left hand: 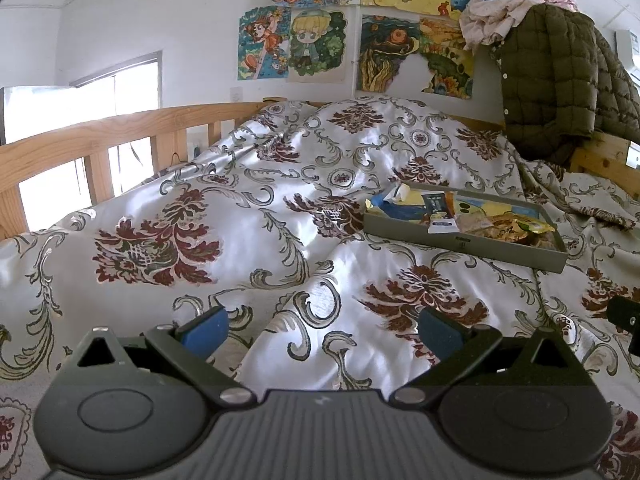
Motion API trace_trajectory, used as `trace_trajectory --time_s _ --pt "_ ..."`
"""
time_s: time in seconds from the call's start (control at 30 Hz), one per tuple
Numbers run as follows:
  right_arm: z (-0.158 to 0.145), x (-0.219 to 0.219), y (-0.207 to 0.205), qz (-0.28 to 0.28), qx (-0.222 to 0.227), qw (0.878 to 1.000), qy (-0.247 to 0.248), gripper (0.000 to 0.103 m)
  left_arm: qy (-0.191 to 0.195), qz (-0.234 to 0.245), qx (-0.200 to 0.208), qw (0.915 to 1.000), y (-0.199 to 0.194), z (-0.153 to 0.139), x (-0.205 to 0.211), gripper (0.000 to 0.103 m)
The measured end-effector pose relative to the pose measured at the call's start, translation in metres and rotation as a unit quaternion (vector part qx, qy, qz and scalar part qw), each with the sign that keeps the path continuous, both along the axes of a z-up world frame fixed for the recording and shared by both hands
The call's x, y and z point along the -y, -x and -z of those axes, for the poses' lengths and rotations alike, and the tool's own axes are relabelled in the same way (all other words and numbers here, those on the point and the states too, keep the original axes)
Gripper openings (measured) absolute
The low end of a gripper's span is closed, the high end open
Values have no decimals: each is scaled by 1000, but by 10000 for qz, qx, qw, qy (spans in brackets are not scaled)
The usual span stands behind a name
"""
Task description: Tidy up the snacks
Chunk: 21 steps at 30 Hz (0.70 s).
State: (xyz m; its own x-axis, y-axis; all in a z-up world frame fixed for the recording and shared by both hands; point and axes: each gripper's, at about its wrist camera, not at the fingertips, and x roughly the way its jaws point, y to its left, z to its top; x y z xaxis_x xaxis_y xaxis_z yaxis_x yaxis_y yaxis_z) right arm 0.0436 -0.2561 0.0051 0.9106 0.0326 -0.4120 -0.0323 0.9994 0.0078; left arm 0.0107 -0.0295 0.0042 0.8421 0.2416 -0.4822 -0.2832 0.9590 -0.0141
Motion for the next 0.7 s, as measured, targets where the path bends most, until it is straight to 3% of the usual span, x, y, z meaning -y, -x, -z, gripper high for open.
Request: trace_trajectory --time_s 0.7 --pt "1 -1 0 -7 -2 10000 8 102 2 25 -25 10000 1 3 -3 103"
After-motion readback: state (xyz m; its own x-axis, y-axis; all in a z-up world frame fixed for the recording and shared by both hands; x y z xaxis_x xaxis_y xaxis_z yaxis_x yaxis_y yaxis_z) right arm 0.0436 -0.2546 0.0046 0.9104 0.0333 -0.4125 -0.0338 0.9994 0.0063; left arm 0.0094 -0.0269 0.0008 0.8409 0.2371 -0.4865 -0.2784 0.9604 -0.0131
